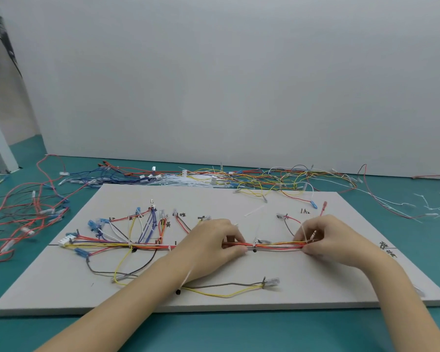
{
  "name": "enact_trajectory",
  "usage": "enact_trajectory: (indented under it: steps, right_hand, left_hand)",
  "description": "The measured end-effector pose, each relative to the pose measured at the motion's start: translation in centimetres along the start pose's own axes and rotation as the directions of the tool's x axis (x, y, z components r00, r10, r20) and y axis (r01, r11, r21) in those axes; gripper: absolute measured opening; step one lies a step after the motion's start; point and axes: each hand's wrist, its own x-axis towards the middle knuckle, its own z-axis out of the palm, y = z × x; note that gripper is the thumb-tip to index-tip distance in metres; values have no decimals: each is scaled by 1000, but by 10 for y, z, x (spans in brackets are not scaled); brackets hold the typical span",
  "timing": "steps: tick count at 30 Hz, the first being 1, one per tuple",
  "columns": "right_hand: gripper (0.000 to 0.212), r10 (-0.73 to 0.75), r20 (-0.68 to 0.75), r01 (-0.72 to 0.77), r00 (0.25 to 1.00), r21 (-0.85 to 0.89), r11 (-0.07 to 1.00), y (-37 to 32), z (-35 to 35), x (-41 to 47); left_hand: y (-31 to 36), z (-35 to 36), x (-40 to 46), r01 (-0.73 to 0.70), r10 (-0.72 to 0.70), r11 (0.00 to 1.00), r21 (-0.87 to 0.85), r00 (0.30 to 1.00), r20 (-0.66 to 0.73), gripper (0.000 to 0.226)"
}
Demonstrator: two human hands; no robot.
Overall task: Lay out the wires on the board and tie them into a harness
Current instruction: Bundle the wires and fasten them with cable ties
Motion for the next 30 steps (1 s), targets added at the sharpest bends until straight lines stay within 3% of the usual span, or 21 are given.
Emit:
enact_trajectory:
  steps: [3, 7, 9, 11, 13, 14, 18, 22, 30]
  right_hand:
    - [31, -42, -56, 47, 998, 80, 996, -2, -2, -2]
    - [37, -104, -341, 197, 934, 251, 948, -12, -2, -2]
    - [46, -130, -376, 222, 918, 211, 952, -18, 3, -2]
    - [47, -130, -311, 126, 941, -33, 992, -20, 11, -1]
    - [36, -136, -247, 38, 960, -364, 930, -22, 18, -1]
    - [31, -162, -212, 60, 964, -417, 907, -25, 23, -1]
    - [16, -289, -75, 274, 954, -163, 948, -47, 49, 4]
    - [8, -356, -33, 344, 934, -188, 920, -51, 57, 7]
    - [14, -474, -53, 429, 879, -347, 834, -51, 57, 1]
  left_hand:
    - [0, 2, 3, -42, 42, 997, 71, 999, 7, 18]
    - [0, 5, 1, -53, 54, 998, 33, 999, -9, 14]
    - [0, 6, 0, -55, 55, 998, 33, 998, -12, 12]
    - [-1, 7, 0, -53, 54, 998, 31, 998, -21, 11]
    - [-2, 8, 0, -57, 58, 998, 29, 998, -32, 10]
    - [-2, 9, 0, -64, 65, 998, 30, 997, -35, 10]
    - [-2, 8, 1, -89, 90, 996, 28, 994, -56, 9]
    - [-3, 9, 1, -94, 95, 995, 19, 993, -71, 10]
    - [-1, 8, -2, -88, 88, 996, 3, 993, -83, 11]
